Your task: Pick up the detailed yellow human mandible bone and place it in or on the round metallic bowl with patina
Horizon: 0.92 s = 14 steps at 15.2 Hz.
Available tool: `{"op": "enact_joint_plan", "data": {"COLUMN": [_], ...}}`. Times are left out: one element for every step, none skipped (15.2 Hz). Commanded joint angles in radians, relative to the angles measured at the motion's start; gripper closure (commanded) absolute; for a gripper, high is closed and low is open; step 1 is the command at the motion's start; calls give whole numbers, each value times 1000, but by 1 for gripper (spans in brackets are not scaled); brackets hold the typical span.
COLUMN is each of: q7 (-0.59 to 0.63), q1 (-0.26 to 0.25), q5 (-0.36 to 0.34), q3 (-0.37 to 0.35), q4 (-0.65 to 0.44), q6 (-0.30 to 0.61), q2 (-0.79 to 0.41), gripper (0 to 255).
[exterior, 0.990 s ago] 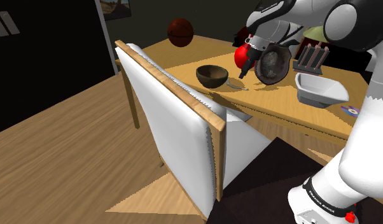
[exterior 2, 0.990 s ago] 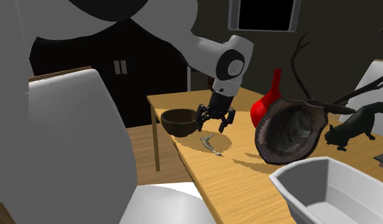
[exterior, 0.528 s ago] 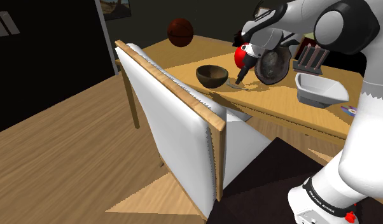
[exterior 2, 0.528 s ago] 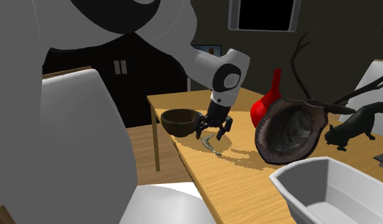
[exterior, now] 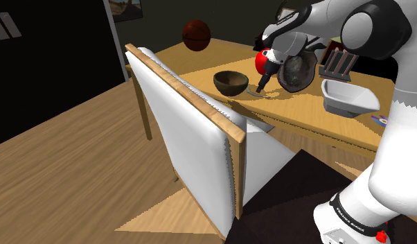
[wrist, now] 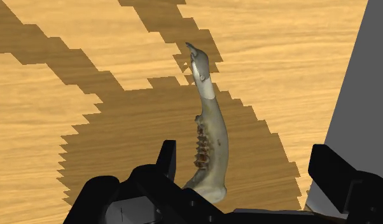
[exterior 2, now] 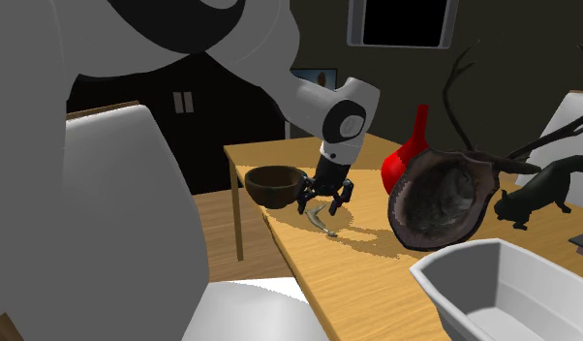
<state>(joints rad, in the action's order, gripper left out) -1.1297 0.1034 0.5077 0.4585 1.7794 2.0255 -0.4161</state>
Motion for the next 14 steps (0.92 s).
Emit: {"op": "enact_joint_plan", "data": {"q7": [0,0,0,0,0,0,0,0,0,0,0,61,141,135], "q1": [0,0,0,0,0,0,0,0,0,0,0,-92,-179,-178], "q5": [0,0,0,0,0,0,0,0,0,0,0,-89,-188,-179], "q3": [0,0,0,0,0,0,0,0,0,0,0,25,57,55], "q4": [0,0,0,0,0,0,0,0,0,0,0,96,174,174], "q6": [0,0,0,0,0,0,0,0,0,0,0,193,361,369], "q2": [0,0,0,0,0,0,0,0,0,0,0,56,90,79], "gripper": [255,255,255,255,255,255,255,255,255,255,0,0,0,0]}}
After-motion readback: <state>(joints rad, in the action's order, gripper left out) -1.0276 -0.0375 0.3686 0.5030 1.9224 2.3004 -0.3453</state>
